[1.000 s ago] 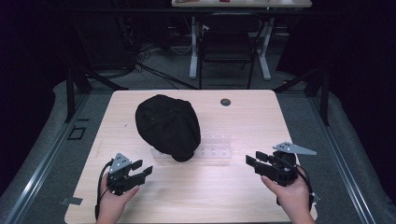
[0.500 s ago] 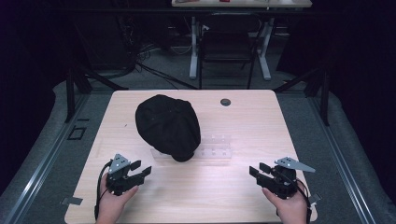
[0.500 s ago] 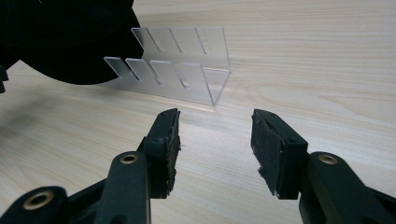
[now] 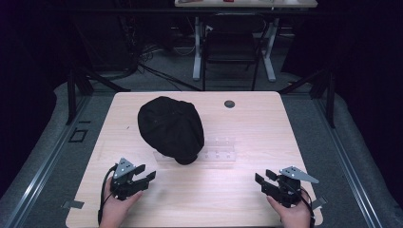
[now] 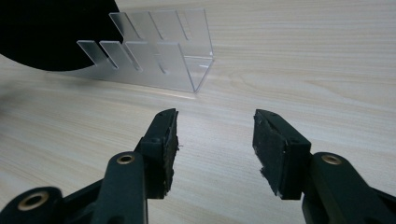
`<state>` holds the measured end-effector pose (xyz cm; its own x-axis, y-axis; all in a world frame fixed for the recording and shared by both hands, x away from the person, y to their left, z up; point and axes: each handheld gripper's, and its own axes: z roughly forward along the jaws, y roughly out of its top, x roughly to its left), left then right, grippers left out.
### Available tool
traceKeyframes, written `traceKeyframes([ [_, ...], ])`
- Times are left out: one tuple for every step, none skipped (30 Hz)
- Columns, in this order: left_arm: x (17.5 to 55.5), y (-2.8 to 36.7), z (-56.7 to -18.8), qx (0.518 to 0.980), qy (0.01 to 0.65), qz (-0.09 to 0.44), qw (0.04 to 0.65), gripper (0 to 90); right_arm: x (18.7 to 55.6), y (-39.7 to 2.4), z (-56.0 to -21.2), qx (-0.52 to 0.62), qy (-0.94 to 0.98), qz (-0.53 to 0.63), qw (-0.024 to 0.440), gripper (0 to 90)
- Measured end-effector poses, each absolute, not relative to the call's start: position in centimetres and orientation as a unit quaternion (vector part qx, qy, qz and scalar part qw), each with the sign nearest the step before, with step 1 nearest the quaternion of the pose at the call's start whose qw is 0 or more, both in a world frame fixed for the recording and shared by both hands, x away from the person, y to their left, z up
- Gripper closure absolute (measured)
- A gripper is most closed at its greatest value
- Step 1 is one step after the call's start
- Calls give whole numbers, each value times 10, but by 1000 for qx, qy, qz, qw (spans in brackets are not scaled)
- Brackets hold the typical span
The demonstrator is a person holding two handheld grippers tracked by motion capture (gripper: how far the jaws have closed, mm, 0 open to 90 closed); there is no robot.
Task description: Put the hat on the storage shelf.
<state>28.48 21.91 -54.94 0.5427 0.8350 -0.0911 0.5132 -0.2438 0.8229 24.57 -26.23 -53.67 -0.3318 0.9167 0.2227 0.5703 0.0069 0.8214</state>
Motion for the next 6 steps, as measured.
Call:
traceKeyframes([
  [285, 219, -550, 765, 440, 189, 430, 471, 245, -263, -537, 545, 684, 446, 193, 496],
  [285, 219, -550, 765, 441, 189, 430, 466, 245, -264, -538, 545, 683, 445, 194, 496],
  [285, 219, -551, 765, 441, 189, 431, 463, 244, -264, -539, 546, 683, 445, 193, 497],
  [285, 219, -551, 764, 442, 189, 430, 460, 244, -266, -540, 549, 678, 449, 192, 495],
  [285, 219, -551, 764, 442, 189, 430, 458, 244, -266, -540, 549, 678, 449, 192, 495],
  [285, 218, -551, 764, 442, 188, 430, 458, 244, -266, -541, 550, 675, 454, 188, 493],
])
